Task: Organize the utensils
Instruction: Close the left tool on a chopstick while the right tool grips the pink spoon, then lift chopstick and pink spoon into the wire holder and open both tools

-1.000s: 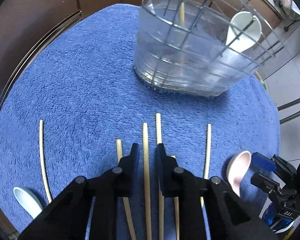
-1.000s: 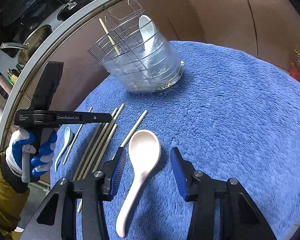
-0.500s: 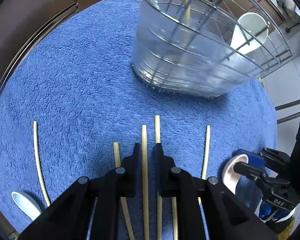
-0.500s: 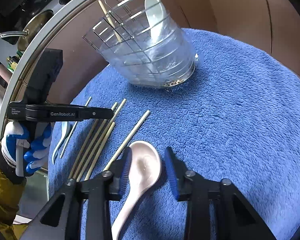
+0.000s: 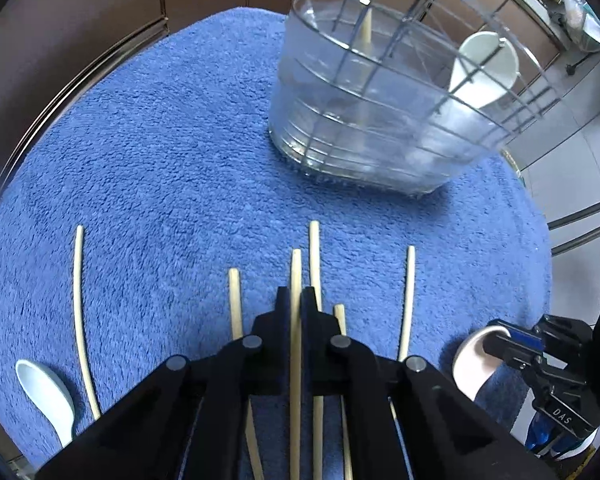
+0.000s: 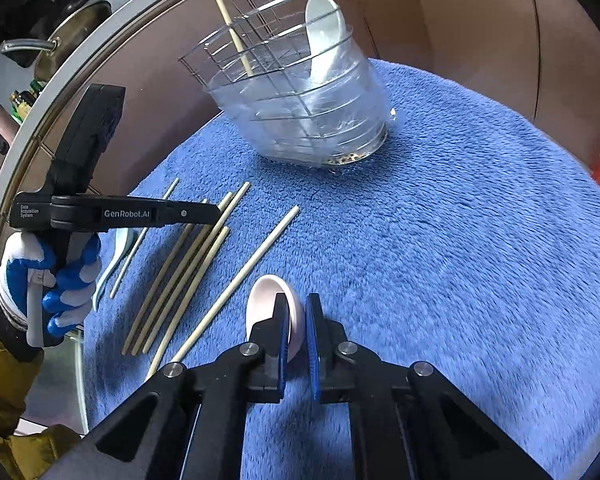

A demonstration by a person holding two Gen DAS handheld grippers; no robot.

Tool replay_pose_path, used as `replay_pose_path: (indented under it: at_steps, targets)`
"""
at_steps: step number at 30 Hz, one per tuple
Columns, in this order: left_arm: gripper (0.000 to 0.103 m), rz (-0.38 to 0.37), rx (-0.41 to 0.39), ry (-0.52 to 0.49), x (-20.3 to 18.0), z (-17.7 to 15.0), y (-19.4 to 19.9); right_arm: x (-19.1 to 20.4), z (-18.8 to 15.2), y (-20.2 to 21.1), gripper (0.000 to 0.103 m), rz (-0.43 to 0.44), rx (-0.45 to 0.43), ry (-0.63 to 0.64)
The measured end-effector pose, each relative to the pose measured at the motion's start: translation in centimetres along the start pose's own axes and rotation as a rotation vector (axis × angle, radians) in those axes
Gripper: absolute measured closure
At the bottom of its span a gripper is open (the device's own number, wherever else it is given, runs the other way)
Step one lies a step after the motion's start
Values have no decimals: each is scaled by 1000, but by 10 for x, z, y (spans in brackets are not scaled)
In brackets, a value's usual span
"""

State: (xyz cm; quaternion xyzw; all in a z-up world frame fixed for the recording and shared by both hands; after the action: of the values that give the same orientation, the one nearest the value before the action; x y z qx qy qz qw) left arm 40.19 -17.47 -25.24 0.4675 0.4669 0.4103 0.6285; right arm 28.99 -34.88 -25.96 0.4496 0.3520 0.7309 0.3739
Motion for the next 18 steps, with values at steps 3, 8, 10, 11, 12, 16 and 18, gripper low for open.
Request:
replay_pose_path:
  at_steps: [3, 8, 10, 11, 12, 16, 18]
  targets:
    - [99, -15, -24, -4, 5, -10, 8, 7, -9, 6, 95, -21, -19, 1]
    - [99, -27, -96, -39, 5, -31, 32, 19, -25, 19, 95, -57, -57, -2]
    - [99, -34, -137, -56, 5, -43, 43, 23, -29, 26, 95, -74, -75, -5]
    - [99, -33, -165, -68, 4, -49, 50, 26, -33, 32, 95, -83, -88, -8]
    - [99, -36, -191, -79, 4, -55, 58, 29, -34, 36, 95, -91, -100, -11]
    - [99, -41, -283, -105, 1, -74, 80, 42, -33, 54, 95, -140, -155, -13]
    - [99, -47, -325, -106, 1, -79, 90, 48, -29, 63, 95, -164, -179, -7]
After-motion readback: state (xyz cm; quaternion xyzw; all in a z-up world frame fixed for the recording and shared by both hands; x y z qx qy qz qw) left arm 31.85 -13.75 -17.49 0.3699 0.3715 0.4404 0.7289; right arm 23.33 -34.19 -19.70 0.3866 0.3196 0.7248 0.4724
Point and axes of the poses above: each gripper's, at about its wrist camera, not at the fingertips, and y roughly against the way its jaws point, x to its left, z to its top, the point moved 1 cm from there along -y, roughly the way its jaws point, and after that the axes turned 11 degrees about x, right-handed, at the moved point
